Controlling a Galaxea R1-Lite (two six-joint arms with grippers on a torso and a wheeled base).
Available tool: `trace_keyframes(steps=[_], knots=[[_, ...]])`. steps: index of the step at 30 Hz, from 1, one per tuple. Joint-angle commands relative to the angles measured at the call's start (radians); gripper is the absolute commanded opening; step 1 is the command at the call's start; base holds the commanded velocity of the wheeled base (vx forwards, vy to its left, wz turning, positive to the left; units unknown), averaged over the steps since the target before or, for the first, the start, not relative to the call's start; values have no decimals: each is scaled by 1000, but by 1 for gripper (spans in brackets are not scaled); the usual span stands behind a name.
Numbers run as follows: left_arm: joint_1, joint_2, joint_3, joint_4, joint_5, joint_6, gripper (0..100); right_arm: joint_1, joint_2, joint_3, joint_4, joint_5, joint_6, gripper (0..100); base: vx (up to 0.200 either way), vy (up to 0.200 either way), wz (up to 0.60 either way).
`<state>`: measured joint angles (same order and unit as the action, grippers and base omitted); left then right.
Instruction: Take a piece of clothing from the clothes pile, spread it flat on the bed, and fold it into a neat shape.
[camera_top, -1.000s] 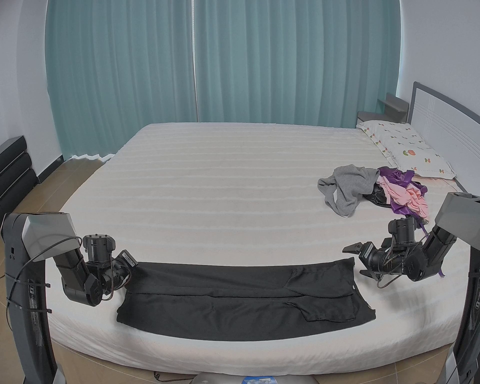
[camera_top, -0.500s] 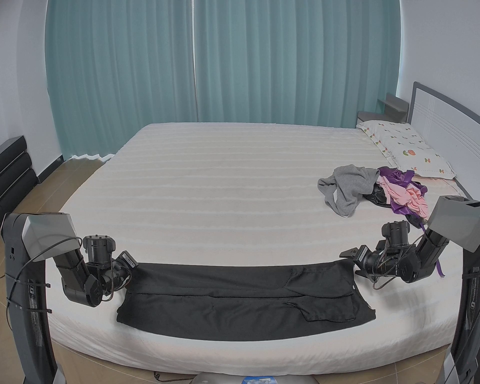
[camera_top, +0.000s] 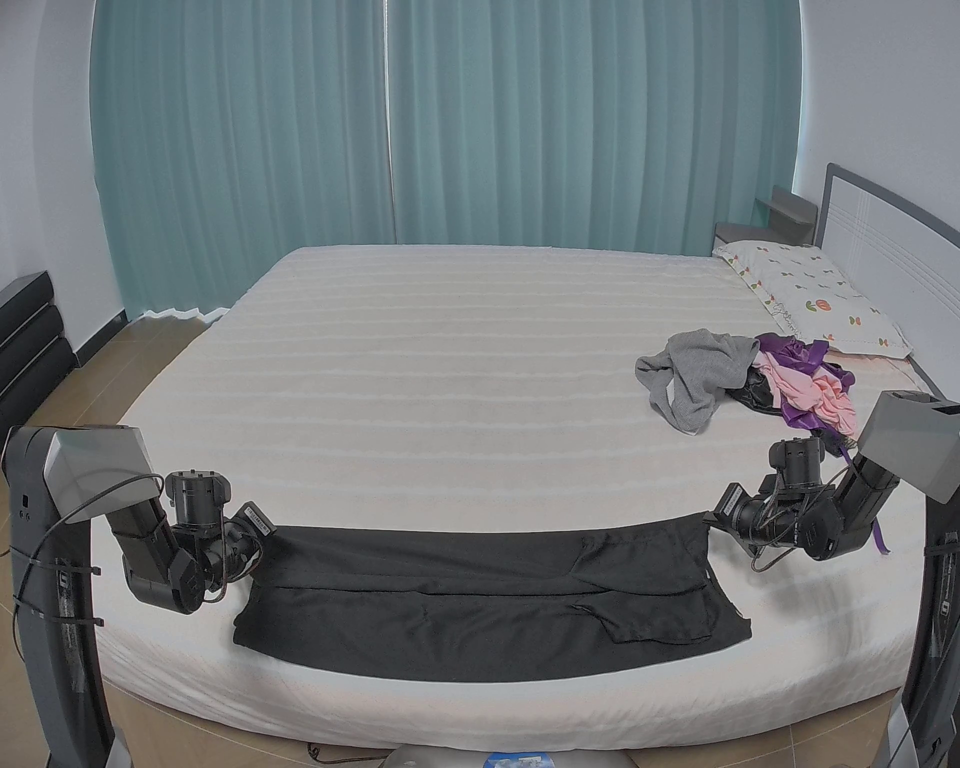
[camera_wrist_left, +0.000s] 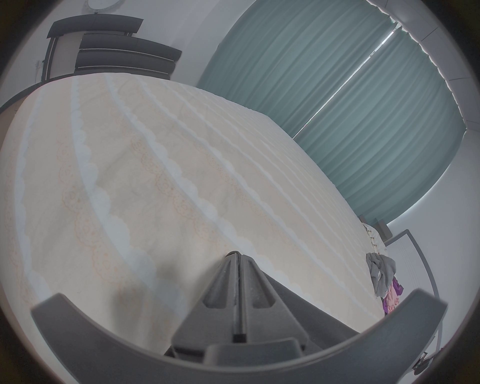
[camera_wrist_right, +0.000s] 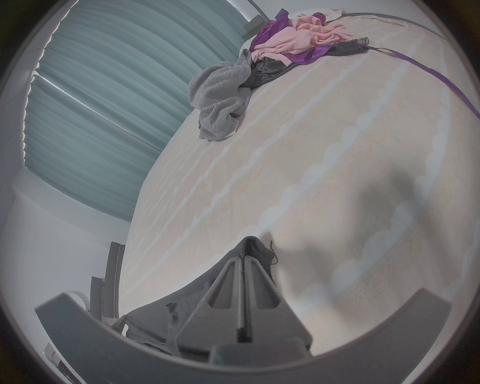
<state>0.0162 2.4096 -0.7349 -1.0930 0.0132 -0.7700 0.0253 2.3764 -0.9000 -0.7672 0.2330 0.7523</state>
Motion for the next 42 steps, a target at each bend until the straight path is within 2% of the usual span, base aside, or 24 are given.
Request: trace_keyframes(steps=[1, 3, 4, 5, 14, 18, 19, 25, 27, 34, 37, 42], knots=[[1, 0, 0, -1, 1, 0, 0, -2, 1, -2, -1, 0, 1, 0, 0, 0, 0], [1, 0, 2, 1, -1, 0, 0, -2, 1, 1, -1, 0, 1, 0, 0, 0, 0], [1, 0, 2, 1, -1, 0, 0, -1, 1, 1, -1, 0, -1, 100, 0, 0, 0], [1, 0, 2, 2, -1, 0, 100, -1, 1, 10, -1, 0, -4, 100, 0, 0, 0], [22, -55, 31, -1, -10, -3, 100, -5, -124, 108, -1, 12, -2, 100, 0, 0, 0], [50, -119, 88, -1, -59, -3, 100, -1, -197, 162, -1, 20, -2, 100, 0, 0, 0], [67, -161, 137, -1, -99, -6, 100, 7, -227, 191, 0, 28, -4, 100, 0, 0, 0], [74, -262, 316, -4, -134, -35, 100, -1, -335, 311, 3, 29, -21, 100, 0, 0, 0], [71, -279, 367, -10, -170, -38, 100, -2, -359, 357, -1, 37, -36, 100, 0, 0, 0], [62, -273, 447, -16, -194, -60, 100, -19, -339, 426, -30, 151, -41, 100, -86, 0, 0], [59, -268, 462, -19, -210, -54, 100, -22, -313, 426, -52, 152, -41, 100, 0, 0, 0], [27, -210, 497, -100, -214, -37, 100, -22, -286, 444, -101, 152, -39, 100, 0, 0, 0]])
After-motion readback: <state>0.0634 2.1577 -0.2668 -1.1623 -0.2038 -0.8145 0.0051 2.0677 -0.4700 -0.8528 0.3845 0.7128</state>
